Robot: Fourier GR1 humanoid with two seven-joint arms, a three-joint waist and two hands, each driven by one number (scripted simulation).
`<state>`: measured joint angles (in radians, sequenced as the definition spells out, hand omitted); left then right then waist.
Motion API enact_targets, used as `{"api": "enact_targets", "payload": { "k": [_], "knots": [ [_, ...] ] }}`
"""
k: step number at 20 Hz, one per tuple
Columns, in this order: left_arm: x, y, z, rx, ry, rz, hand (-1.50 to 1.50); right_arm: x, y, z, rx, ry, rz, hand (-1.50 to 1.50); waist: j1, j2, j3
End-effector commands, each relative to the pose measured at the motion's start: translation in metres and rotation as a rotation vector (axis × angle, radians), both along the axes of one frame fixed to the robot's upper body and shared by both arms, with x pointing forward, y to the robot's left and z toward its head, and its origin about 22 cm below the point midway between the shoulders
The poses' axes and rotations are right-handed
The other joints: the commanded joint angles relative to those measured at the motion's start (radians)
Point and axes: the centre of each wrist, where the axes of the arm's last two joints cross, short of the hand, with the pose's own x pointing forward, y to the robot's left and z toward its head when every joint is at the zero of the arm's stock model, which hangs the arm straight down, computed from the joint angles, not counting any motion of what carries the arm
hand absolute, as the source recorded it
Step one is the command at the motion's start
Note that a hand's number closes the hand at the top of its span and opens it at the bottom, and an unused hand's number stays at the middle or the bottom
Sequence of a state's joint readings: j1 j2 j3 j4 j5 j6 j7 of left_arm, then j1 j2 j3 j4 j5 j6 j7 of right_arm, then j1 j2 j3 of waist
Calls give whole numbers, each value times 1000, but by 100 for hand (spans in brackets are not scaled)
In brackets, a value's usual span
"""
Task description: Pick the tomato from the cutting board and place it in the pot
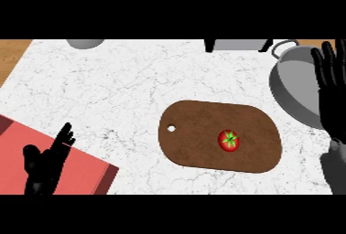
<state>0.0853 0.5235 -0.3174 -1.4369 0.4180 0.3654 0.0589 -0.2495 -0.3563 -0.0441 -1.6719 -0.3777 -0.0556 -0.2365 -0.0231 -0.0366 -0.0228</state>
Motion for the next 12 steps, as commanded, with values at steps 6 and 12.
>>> {"api": "enact_targets", "payload": {
  "k": [6, 12],
  "knots": [
    [66, -32, 97, -13, -487, -63, 0, 40, -23, -12, -246, 147, 244, 150, 91, 62, 28],
    [79, -32, 110, -59, -450, -59, 0, 32, -55, -95, -422, 60, 173, -150, 62, 56, 28]
  ]
}}
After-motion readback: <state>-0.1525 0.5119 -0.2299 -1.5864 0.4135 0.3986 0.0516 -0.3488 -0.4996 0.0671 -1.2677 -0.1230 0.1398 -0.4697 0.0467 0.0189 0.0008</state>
